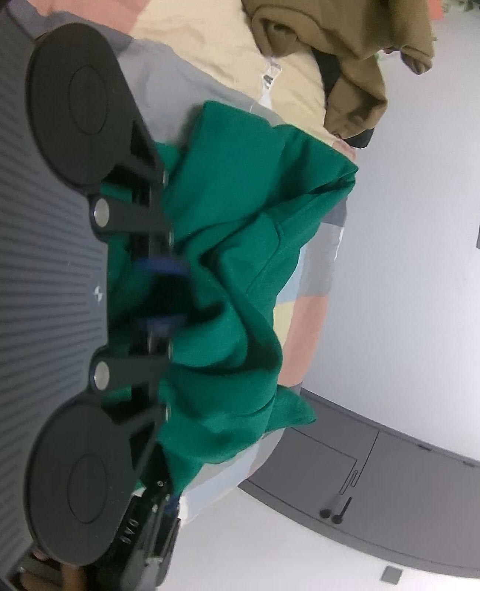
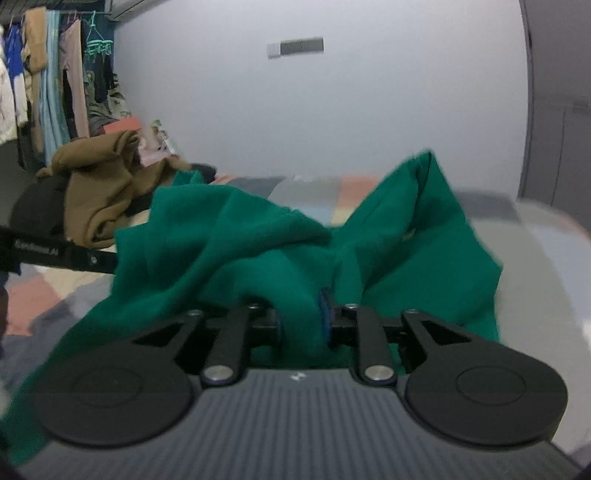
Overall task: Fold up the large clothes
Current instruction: 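Fold the held hood and shoulders down onto the hoodie body, open both tools, then press the folded hoodie flat with both open tools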
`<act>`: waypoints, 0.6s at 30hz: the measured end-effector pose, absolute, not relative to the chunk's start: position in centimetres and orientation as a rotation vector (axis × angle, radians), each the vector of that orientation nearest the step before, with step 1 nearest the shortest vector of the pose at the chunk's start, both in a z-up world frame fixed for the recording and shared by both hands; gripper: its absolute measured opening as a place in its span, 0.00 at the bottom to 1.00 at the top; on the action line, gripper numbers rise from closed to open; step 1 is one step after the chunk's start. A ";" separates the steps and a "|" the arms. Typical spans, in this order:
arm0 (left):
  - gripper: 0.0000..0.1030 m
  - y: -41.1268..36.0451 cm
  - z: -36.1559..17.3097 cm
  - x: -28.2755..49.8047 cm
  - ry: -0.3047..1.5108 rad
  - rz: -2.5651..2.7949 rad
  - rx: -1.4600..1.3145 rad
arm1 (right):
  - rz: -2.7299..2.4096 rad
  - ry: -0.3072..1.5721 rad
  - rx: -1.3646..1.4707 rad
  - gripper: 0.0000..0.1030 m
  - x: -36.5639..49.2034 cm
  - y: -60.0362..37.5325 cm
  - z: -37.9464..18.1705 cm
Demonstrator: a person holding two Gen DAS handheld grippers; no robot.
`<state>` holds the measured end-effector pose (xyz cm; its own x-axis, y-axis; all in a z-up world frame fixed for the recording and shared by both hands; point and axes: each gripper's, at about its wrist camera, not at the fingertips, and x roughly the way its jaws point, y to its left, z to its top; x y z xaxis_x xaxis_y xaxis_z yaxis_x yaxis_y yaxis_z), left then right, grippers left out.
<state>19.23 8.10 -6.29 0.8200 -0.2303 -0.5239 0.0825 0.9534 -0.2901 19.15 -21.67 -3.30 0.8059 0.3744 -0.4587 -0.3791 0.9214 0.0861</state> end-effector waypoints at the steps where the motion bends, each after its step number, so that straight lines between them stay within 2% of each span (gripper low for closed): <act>1: 0.60 8.3 -6.3 18.4 0.573 -0.180 -0.277 | 0.414 0.493 0.012 0.38 18.4 -22.2 -3.4; 3: 0.61 8.7 -6.0 17.0 0.542 -0.216 -0.316 | 0.449 0.492 0.048 0.55 17.5 -22.8 -3.1; 4: 0.63 8.8 -5.8 16.3 0.530 -0.221 -0.341 | 0.464 0.487 0.067 0.67 17.0 -23.2 -2.9; 5: 0.63 9.0 -5.8 15.9 0.523 -0.222 -0.356 | 0.476 0.472 0.089 0.72 16.6 -23.5 -2.7; 9: 0.64 8.8 -4.9 15.5 0.497 -0.268 -0.411 | 0.517 0.430 0.178 0.73 16.7 -23.1 -1.6; 13: 0.64 8.1 -5.1 16.6 0.479 -0.281 -0.407 | 0.513 0.363 0.148 0.73 18.4 -21.0 -0.7; 18: 0.64 7.6 -7.0 19.2 0.542 -0.274 -0.392 | 0.459 0.360 0.135 0.73 22.6 -18.4 0.1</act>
